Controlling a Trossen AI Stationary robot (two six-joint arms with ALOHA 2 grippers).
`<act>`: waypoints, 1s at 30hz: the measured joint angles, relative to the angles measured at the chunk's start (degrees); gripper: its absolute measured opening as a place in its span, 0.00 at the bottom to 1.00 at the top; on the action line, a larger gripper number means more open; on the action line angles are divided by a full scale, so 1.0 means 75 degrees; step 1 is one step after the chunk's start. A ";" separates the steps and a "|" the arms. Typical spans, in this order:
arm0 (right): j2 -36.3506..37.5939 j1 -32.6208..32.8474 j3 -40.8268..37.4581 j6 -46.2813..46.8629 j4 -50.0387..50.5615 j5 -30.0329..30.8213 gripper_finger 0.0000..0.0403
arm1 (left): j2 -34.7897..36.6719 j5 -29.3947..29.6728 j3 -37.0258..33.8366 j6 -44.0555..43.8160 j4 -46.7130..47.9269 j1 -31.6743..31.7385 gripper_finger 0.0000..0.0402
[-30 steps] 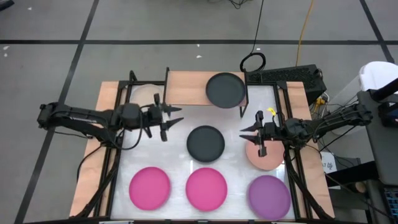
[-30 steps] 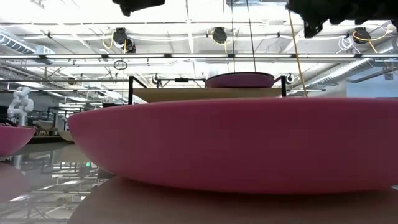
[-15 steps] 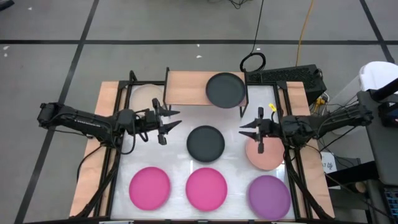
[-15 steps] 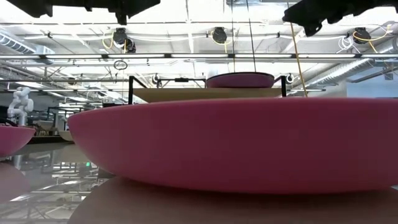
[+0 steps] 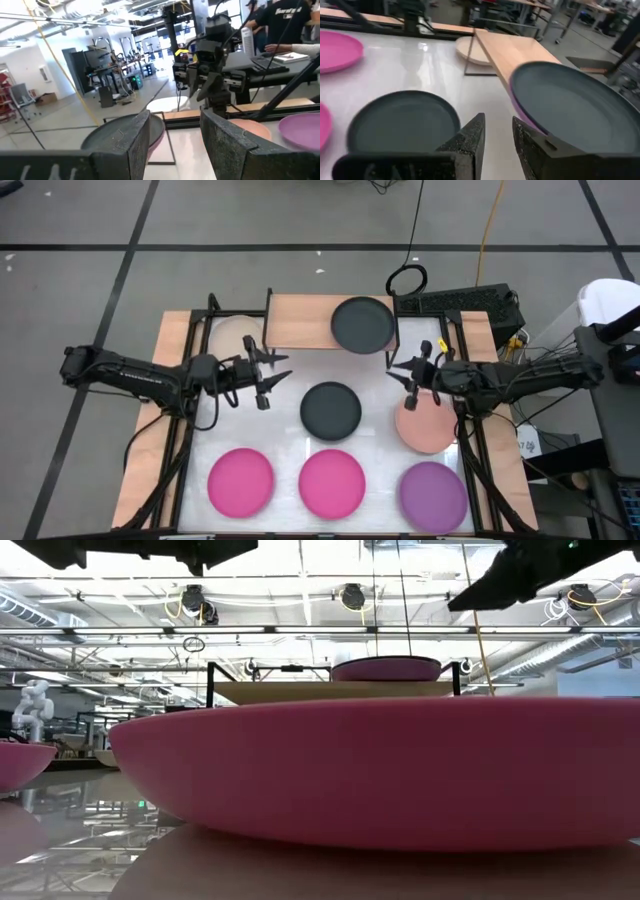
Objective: Place and stack plates onto a shelf
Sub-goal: Stack the light orange plate on top of the black plate on the shelf
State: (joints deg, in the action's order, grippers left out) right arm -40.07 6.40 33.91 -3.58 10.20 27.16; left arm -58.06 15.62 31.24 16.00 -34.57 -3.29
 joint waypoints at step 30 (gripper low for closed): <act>-0.2250 -0.0493 0.1585 0.2598 0.4299 -0.3249 0.21 | -0.0003 -0.0003 0.0003 -0.1559 0.0456 0.0029 0.45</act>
State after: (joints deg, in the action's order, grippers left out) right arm -56.95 2.70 45.80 15.91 42.44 2.79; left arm -58.08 15.59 31.27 4.31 -31.15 -3.07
